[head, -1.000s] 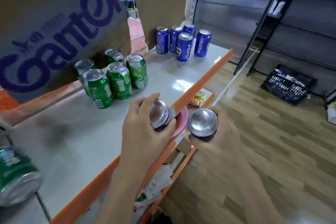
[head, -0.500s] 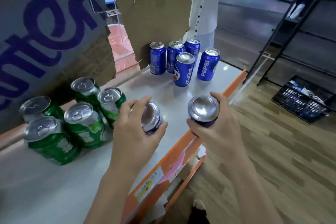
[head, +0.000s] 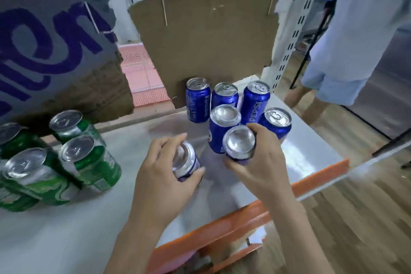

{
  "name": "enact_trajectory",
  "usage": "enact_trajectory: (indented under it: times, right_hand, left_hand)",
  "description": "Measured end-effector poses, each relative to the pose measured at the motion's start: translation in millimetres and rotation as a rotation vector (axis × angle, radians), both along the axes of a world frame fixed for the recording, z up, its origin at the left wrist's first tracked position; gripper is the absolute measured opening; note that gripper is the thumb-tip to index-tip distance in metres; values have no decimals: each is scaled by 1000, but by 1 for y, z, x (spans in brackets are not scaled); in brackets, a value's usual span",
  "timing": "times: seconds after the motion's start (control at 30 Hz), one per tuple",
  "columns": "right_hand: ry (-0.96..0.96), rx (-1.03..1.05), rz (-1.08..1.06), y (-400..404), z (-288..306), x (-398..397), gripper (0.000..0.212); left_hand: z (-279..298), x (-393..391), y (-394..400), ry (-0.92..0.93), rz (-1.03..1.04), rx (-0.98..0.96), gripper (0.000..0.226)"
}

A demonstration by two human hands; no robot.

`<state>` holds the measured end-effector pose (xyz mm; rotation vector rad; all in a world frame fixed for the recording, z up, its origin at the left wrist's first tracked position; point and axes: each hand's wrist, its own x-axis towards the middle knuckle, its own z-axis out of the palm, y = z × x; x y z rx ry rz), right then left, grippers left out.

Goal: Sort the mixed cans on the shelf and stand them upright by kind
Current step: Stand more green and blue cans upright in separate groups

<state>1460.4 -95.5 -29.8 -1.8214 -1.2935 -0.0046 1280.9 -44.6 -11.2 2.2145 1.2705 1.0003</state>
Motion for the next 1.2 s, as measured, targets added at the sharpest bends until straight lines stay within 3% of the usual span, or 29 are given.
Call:
enact_trajectory:
  times: [0.17,0.27,0.53,0.77,0.97,1.1,1.2]
  right_hand:
    - [-325,53,59,8,0,23,60]
    - [-424,51,104,10,2,34,48]
    - [-428,-6,218,8,-3,45,51]
    - [-442,-43,221,7,4,44,44]
    - [-440,-68,184,11,8,38,38]
    - [-400,-70,148,13,10,27,43]
    - [-395,-46,128,13,13,12,41]
  left_hand:
    - [-5,17,-4,46,80,-12,68]
    - [-5,26,2,62,107,-36,68]
    - [20,59,71,170,154,-59,66]
    - [10,77,110,405,-60,-133,65]
    - [12,78,121,344,-96,-293,55]
    - [16,73,106,472,-9,-181,60]
    - [22,53,81,585,83,34,56]
